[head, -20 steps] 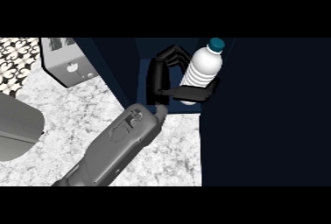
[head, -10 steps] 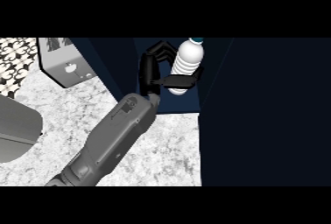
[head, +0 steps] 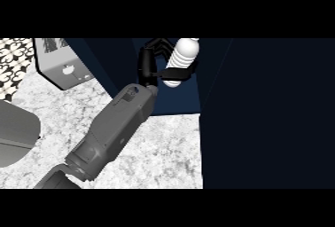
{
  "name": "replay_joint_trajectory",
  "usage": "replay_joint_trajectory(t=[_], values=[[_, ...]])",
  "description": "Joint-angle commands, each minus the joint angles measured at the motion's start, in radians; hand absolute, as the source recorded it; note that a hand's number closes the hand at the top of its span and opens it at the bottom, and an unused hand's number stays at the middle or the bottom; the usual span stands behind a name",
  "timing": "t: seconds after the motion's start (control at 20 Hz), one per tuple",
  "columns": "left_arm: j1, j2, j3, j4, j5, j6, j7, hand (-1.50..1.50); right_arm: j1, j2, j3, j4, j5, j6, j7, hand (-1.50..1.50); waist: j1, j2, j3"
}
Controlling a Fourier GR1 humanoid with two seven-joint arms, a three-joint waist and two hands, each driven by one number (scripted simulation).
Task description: Pick up the bottled water, place it into the cabinet and close the cabinet
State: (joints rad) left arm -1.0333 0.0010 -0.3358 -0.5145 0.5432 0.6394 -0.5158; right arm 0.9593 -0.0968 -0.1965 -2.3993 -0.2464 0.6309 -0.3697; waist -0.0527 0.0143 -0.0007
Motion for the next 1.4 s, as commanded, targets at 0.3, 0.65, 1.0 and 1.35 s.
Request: replay_joint_trajectory(t=[0.3,0.65,1.0,1.35], values=[[-0.177,0.01,0.0,0.267,-0.081,-0.011,0.023,-1.5,-0.018,0.009,0.007,-0.059,-0.083,-0.012,0.041,-1.5,-0.007,0.005,0.0],[-0.191,0.002,0.07,0.284,-0.041,-0.067,-0.023,-1.5,-0.016,0.03,0.031,-0.104,-0.038,-0.026,0.068,-1.5,0.004,0.002,-0.001],[-0.169,-0.001,0.104,0.195,0.002,-0.173,-0.101,-1.5,-0.03,-0.026,-0.031,-0.073,-0.112,-0.003,0.073,-1.5,0.011,-0.004,0.0],[-0.082,-0.001,0.048,0.047,0.076,-0.267,-0.053,-1.5,-0.012,-0.013,-0.008,-0.159,-0.126,-0.027,0.117,-1.5,0.022,-0.012,-0.001]])
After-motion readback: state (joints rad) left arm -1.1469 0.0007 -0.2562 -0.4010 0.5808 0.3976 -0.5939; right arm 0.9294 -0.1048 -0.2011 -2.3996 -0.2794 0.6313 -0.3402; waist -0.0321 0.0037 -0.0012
